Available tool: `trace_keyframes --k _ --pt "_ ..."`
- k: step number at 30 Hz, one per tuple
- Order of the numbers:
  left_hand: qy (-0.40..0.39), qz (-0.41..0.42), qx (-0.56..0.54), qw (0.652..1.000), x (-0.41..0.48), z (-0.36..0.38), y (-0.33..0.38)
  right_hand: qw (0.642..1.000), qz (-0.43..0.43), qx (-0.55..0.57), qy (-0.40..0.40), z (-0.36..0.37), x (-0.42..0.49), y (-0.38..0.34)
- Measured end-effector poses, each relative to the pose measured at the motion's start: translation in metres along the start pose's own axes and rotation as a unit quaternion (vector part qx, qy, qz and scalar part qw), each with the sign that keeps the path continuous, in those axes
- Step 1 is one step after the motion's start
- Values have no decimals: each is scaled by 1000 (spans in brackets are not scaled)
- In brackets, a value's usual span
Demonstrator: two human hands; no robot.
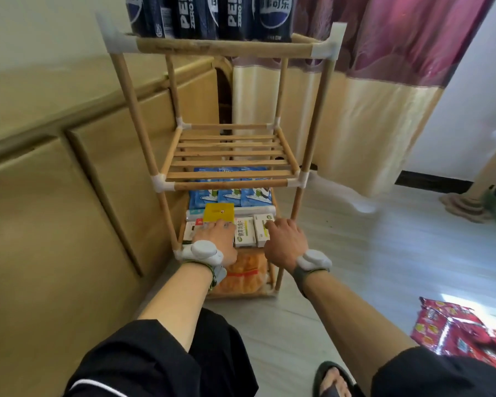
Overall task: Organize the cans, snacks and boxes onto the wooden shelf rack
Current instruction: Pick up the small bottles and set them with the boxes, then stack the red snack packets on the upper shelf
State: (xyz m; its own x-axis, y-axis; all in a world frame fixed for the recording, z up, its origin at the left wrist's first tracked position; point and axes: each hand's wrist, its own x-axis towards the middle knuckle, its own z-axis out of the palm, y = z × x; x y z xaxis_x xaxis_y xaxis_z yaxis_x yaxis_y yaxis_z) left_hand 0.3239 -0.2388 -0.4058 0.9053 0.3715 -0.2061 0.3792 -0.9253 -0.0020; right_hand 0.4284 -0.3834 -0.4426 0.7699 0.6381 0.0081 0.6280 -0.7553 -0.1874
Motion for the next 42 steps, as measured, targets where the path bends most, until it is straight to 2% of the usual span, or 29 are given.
trace_keyframes --k 5,8,10,17,19,21,26,32,42 --pt "31 46 27 998 -8 -12 46 999 -16 -13 32 -30 -36 17" --pt "41 74 35 996 -6 -17 75 999 2 -20 45 -48 -59 36" --pt "56 108 36 992 -5 -20 99 997 37 -36 52 -56 -75 54" --pt "36 179 65 981 10 -39 181 984 140 -76 83 -93 -121 113" --pt "49 238 66 968 14 -46 222 971 200 -89 96 -105 -146 145" --pt "48 258 61 963 23 -48 235 964 225 -97 101 -114 -161 160" --pt "44 350 45 935 17 -47 299 934 332 -120 63 -124 -222 213" --pt "56 401 42 913 -3 -5 373 887 450 -102 28 -121 -281 280" --pt "-51 400 39 914 -1 85 445 862 505 -25 -39 -58 -329 358"
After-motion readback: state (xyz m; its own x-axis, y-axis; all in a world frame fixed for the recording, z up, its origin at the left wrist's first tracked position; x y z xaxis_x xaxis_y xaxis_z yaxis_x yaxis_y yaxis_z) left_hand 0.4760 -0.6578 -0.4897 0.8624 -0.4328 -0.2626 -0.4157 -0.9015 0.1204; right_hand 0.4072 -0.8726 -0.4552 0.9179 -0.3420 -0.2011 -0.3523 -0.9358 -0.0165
